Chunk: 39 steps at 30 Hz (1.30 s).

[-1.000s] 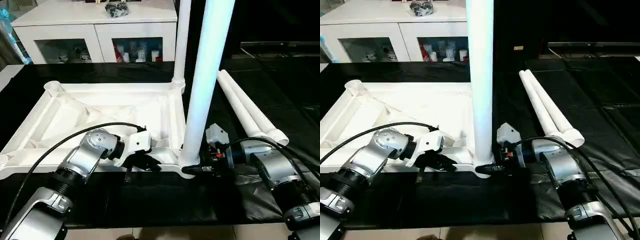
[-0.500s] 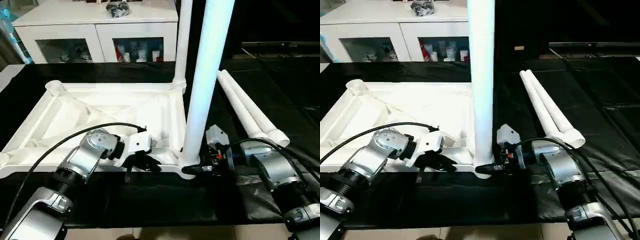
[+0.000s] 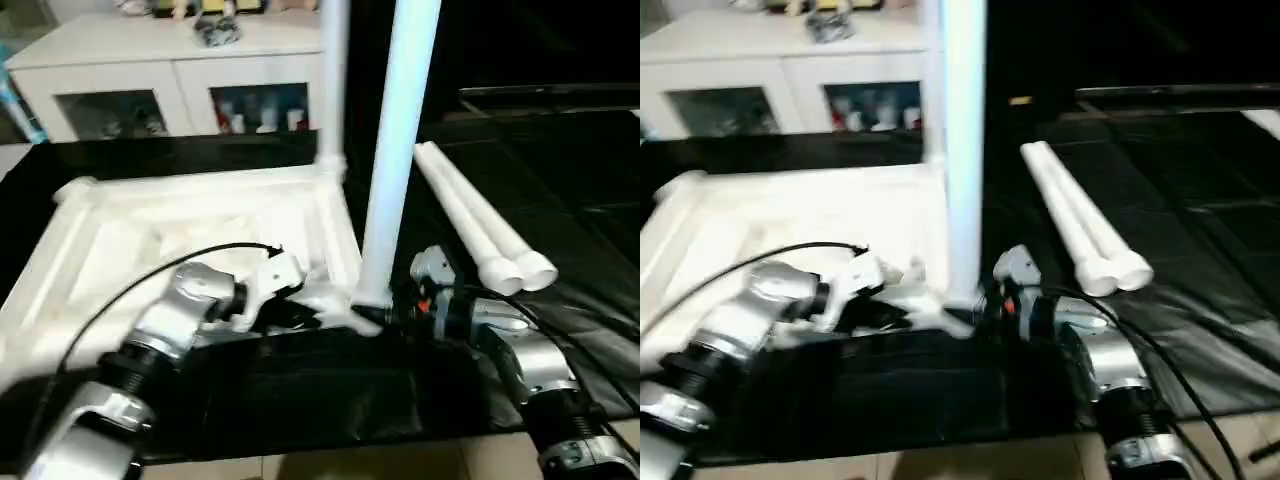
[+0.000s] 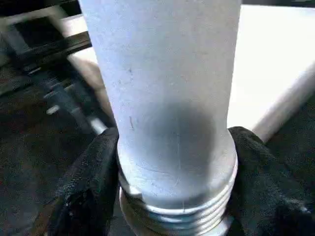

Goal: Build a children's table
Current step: Rotate leg to tighten

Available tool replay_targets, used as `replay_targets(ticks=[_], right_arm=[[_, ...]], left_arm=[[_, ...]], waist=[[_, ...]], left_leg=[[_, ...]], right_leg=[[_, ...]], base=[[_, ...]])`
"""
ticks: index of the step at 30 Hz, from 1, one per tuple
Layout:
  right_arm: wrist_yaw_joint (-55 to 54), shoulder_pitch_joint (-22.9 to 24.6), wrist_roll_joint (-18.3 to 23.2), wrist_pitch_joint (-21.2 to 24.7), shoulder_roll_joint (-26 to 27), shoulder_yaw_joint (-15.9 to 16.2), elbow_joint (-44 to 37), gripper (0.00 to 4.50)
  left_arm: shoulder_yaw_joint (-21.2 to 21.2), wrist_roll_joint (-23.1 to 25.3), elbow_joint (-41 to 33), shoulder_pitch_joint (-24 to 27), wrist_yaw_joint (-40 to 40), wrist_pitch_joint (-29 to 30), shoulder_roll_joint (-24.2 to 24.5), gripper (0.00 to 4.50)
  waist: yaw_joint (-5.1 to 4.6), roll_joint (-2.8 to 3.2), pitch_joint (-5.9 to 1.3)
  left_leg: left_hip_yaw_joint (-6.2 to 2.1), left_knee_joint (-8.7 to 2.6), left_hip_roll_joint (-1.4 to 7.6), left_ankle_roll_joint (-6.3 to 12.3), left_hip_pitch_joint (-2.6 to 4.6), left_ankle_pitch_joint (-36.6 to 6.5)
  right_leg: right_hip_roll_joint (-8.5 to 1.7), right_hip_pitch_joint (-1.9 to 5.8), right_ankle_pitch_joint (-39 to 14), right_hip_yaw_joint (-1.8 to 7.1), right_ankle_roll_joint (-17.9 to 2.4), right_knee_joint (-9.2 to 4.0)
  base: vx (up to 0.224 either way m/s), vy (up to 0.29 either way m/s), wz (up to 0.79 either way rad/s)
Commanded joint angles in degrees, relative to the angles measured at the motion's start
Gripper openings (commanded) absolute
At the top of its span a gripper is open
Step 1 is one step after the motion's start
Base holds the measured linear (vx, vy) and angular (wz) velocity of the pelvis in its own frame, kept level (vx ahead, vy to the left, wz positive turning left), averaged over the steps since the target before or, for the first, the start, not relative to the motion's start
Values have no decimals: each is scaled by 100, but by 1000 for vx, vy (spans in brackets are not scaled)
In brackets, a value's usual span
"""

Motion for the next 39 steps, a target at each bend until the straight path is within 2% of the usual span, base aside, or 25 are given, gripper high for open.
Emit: replay_targets(ticks=[1, 2, 3, 4, 5, 6, 7, 9, 10, 11, 13, 17, 19, 21, 23, 26, 28, 29, 30, 31, 32, 35, 36, 38, 39], right_arm=[[-631, -115, -141, 214, 628, 298, 456, 276], [-1094, -278, -163, 271, 844, 167, 663, 276], [-1125, -290, -165, 274, 859, 158, 676, 276], [-1511, -477, -232, 268, 1018, 87, 883, 276], [-1552, -499, -243, 264, 1034, 82, 907, 276], [-1634, -535, -256, 255, 1057, 82, 945, 276], [-1752, -626, -297, 256, 1094, 110, 1044, 276], [-1750, -668, -348, 266, 1102, 170, 1080, 276], [-1750, -668, -348, 266, 1102, 170, 1080, 276], [-1692, -652, -373, 138, 1127, 132, 1082, 276], [-1628, -618, -359, 15, 1130, 76, 1057, 346], [-1676, -565, -583, -452, 993, 134, 1072, 375], [-1529, -476, -561, -551, 849, 144, 994, 393], [-1211, -311, -390, -502, 634, 83, 739, 403], [-918, -166, -279, -534, 416, 47, 464, 425], [-578, -28, -179, -561, 156, 23, 194, 446], [24, 59, -31, -505, -237, -56, -72, 446], [53, 62, -24, -506, -254, -60, -82, 446], [272, 71, 9, -566, -385, -72, -141, 446], [311, 71, 15, -576, -411, -73, -152, 446], [473, 61, 50, -563, -532, -81, -203, 446], [1094, 70, 188, -415, -931, 34, -492, 446], [1524, 56, 191, -303, -1177, 205, -639, 446], [1681, 36, 170, -265, -1274, 283, -673, 446], [1948, -52, 103, -283, -1390, 424, -647, 446]], left_arm=[[122, -120, -381, -74, 801, 250, -574, 0], [251, -70, -440, -70, 1280, 463, -787, 0], [259, -68, -446, -69, 1310, 480, -802, 0], [383, -7, -497, -78, 1794, 647, -1016, 0], [398, 1, -500, -81, 1853, 663, -1041, 0], [422, 18, -509, -85, 1960, 694, -1084, 0], [433, 124, -538, -81, 2190, 711, -1134, 0], [417, 215, -550, -77, 2306, 707, -1136, 0], [417, 215, -550, -77, 2306, 707, -1136, 0], [385, 266, -562, -60, 2293, 688, -1090, 0], [375, 275, -546, -54, 2227, 648, -1028, 0], [352, 305, -585, -46, 2132, 691, -920, 0], [310, 307, -533, -63, 2007, 597, -820, 0], [252, 310, -433, -75, 1758, 413, -655, 0], [225, 304, -387, -64, 1499, 279, -521, 0], [181, 298, -340, -61, 1233, 133, -375, 0], [43, 263, -303, -57, 733, -132, -132, 0], [36, 260, -302, -57, 710, -145, -122, 0], [-11, 238, -286, -61, 531, -228, -39, 0], [-19, 234, -282, -62, 496, -242, -23, 0], [-68, 216, -276, -67, 302, -337, 56, 0], [-213, 118, -299, -71, -368, -562, 286, 0], [-364, 148, -306, -83, -726, -685, 444, 0], [-433, 177, -292, -92, -848, -761, 507, 0], [-539, 216, -226, -122, -1045, -920, 594, 0]], waist=[[-56, -13, -295], [-79, -61, -301], [-129, -27, -291], [-146, -19, -294], [-182, -41, -299], [-199, -17, -302], [-212, -82, -314], [-236, -63, -296], [-255, -62, -298], [-267, -98, -305], [-261, -72, -307], [-257, -34, -314], [-241, -43, -326], [-224, -12, -330], [-212, -32, -326], [-199, -33, -359], [-168, -37, -363], [-135, -36, -391], [-107, 13, -410], [-107, 13, -410], [-51, -15, -450], [45, 7, -494], [91, 12, -500], [134, 9, -475], [165, 13, -470]], left_leg=[[-90, -414, 65, 52, 37, -2003], [-86, -399, 50, 62, 66, -2025], [-97, -386, 39, 78, 78, -2045], [-101, -383, 36, 89, 74, -2056], [-115, -403, 51, 118, 52, -2053], [-122, -423, 59, 154, 60, -2137], [-114, -418, 48, 214, 65, -2129], [-107, -413, 38, 242, 89, -2231], [-112, -420, 34, 263, 70, -2229], [-112, -423, 40, 276, 54, -2201], [-111, -429, 49, 292, 61, -2175], [-106, -452, 69, 298, 38, -2128], [-102, -457, 78, 320, 29, -2065], [-104, -467, 83, 363, -1, -1988], [-101, -473, 82, 399, -11, -1976], [-96, -471, 92, 448, -59, -1666], [-80, -461, 91, 507, -45, -1553], [-67, -441, 103, 553, -49, -1414], [-70, -437, 122, 575, -65, -1205], [-70, -437, 122, 575, -65, -1205], [-60, -406, 122, 657, -82, -889], [-46, -357, 149, 843, -75, -465], [-44, -336, 160, 941, -76, -313], [-31, -339, 168, 996, -87, -372], [-27, -349, 169, 928, -70, -532]], right_leg=[[-337, 225, -3308, 154, -536, -651], [-338, 209, -3449, 134, -473, -694], [-345, 200, -3561, 110, -418, -723], [-343, 210, -3575, 98, -380, -731], [-340, 233, -3466, 86, -368, -718], [-326, 241, -3397, 64, -331, -740], [-328, 234, -3343, 60, -318, -749], [-326, 196, -3413, 62, -317, -771], [-335, 211, -3410, 69, -306, -770], [-340, 220, -3391, 75, -302, -765], [-347, 205, -3359, 93, -326, -756], [-351, 207, -3119, 133, -462, -718], [-352, 210, -2972, 153, -537, -695], [-349, 235, -2786, 180, -609, -656], [-342, 245, -2766, 195, -616, -649], [-346, 289, -2437, 226, -712, -605], [-342, 279, -2315, 237, -795, -607], [-343, 286, -2076, 258, -873, -554], [-342, 295, -1732, 266, -991, -505], [-342, 295, -1732, 266, -991, -505], [-331, 307, -1213, 268, -1125, -439], [-301, 295, -456, 280, -1364, -317], [-295, 278, -208, 281, -1437, -280], [-307, 268, -231, 285, -1480, -282], [-317, 268, -460, 280, -1456, -306]], base=[[0, 0, 0], [0, 0, 0], [0, 0, 0], [0, 0, 0], [0, 0, 0], [0, 0, 0], [0, 0, 0], [0, 0, 0], [0, 0, 0], [0, 0, 0], [0, 0, 0], [0, 0, 0], [0, 0, 0], [0, 0, 0], [0, 0, 0], [0, 0, 0], [0, 0, 0], [0, 0, 0], [0, 0, 0], [0, 0, 0], [0, 0, 0], [0, 0, 0], [0, 0, 0], [0, 0, 0], [0, 0, 0]])
